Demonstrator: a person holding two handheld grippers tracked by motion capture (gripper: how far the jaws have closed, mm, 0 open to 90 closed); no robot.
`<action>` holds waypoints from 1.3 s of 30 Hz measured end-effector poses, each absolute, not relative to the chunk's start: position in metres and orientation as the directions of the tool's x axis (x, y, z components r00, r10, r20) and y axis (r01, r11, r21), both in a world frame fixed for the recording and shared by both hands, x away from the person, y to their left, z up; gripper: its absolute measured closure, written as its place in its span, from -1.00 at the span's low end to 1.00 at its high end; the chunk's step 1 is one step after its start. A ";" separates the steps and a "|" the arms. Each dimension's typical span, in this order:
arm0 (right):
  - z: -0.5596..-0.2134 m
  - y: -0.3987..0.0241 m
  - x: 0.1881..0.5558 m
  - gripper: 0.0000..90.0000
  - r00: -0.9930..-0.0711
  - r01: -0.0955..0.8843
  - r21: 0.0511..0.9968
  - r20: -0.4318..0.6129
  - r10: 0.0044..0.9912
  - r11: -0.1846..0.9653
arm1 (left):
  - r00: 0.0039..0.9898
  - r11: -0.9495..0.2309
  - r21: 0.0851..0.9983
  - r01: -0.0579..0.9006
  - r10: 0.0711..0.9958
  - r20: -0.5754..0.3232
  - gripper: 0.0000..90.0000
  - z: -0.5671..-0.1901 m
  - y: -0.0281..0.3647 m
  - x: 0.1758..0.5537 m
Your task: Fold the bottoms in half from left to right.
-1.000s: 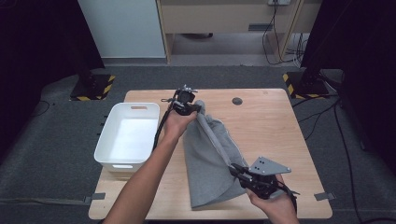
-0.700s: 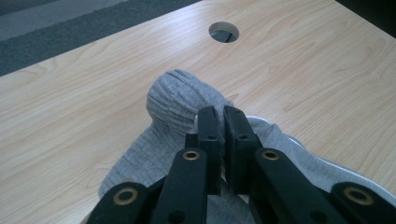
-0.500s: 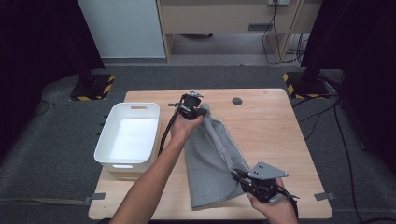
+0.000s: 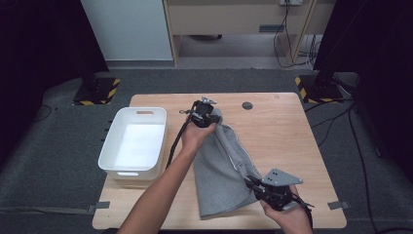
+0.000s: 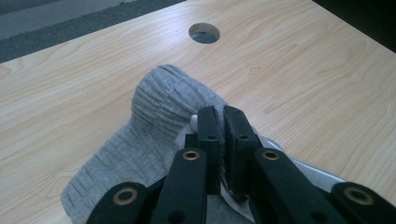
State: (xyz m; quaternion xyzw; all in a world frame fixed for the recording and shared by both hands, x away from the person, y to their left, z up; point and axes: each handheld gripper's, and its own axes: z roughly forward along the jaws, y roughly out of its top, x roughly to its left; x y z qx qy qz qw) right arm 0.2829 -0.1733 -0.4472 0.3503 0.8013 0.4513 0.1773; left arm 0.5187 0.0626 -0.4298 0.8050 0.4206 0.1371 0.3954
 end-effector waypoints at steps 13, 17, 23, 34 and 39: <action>-0.451 -0.177 0.288 0.81 -0.683 0.418 0.841 0.043 0.729 0.342 | 0.604 -0.324 0.766 0.556 0.790 -0.104 0.91 -0.438 0.047 0.510; -0.451 -0.176 0.293 0.80 -0.677 0.420 0.843 0.043 0.735 0.337 | 0.603 -0.323 0.769 0.551 0.791 -0.100 0.91 -0.440 0.046 0.508; -0.454 -0.181 0.299 0.80 -0.659 0.435 0.839 0.049 0.751 0.327 | 0.608 -0.326 0.775 0.542 0.788 -0.094 0.91 -0.445 0.041 0.504; -0.464 -0.192 0.300 0.79 -0.633 0.464 0.826 0.057 0.772 0.319 | 0.615 -0.333 0.775 0.537 0.784 -0.090 0.91 -0.446 0.036 0.504; -0.469 -0.197 0.300 0.79 -0.621 0.477 0.821 0.062 0.781 0.314 | 0.617 -0.333 0.774 0.538 0.782 -0.093 0.91 -0.447 0.035 0.504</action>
